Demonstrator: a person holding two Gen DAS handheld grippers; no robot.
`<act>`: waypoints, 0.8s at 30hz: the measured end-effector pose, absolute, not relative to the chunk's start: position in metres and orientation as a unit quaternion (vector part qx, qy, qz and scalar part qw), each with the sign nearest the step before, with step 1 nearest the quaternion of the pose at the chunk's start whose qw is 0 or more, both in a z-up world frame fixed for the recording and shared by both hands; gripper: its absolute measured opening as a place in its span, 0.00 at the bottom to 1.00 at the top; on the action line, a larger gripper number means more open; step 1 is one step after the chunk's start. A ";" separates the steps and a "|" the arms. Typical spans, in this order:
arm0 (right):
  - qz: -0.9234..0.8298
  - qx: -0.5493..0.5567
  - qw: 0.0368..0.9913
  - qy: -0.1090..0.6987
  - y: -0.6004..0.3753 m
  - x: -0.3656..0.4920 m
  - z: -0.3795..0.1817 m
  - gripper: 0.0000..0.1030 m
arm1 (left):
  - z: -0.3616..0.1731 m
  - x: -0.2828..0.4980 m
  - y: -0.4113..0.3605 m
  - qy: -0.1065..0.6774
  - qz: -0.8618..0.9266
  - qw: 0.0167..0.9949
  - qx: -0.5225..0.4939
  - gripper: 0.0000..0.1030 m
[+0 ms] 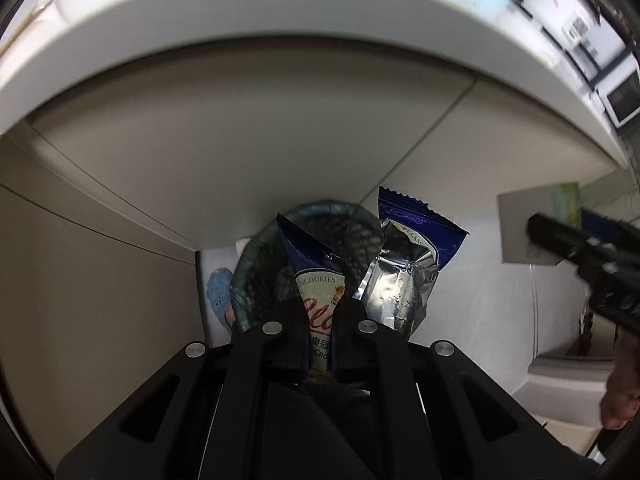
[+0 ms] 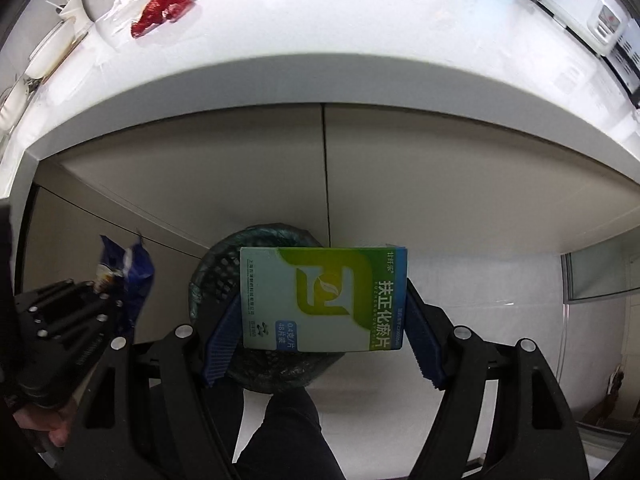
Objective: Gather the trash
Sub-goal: 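Lift both held items and carry them down toward the mesh wastebasket, then open the left tool over the basket while the right tool releases the green box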
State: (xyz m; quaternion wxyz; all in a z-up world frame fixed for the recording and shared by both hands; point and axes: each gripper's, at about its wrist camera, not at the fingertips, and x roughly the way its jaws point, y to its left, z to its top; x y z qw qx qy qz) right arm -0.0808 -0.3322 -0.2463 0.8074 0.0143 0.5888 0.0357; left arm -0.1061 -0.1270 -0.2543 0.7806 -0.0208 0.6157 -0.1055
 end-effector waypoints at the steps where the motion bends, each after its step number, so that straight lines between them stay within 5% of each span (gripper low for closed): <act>1: 0.035 0.014 0.807 0.590 -0.333 -0.082 -0.247 0.68 | -0.258 -0.106 -0.129 0.618 -0.109 0.778 -0.020 0.06; 10: 0.022 0.009 0.799 0.600 -0.343 -0.090 -0.251 0.68 | -0.280 -0.102 -0.151 0.630 -0.137 0.764 -0.004 0.10; 14: 0.019 0.004 0.797 0.604 -0.349 -0.092 -0.251 0.68 | -0.286 -0.101 -0.150 0.636 -0.143 0.759 -0.010 0.38; 16: 0.018 0.003 0.796 0.605 -0.349 -0.093 -0.252 0.68 | -0.288 -0.101 -0.151 0.638 -0.146 0.756 -0.013 0.41; 24: 0.032 0.002 0.793 0.609 -0.341 -0.091 -0.261 0.69 | -0.268 -0.101 -0.135 0.617 -0.124 0.777 -0.029 0.82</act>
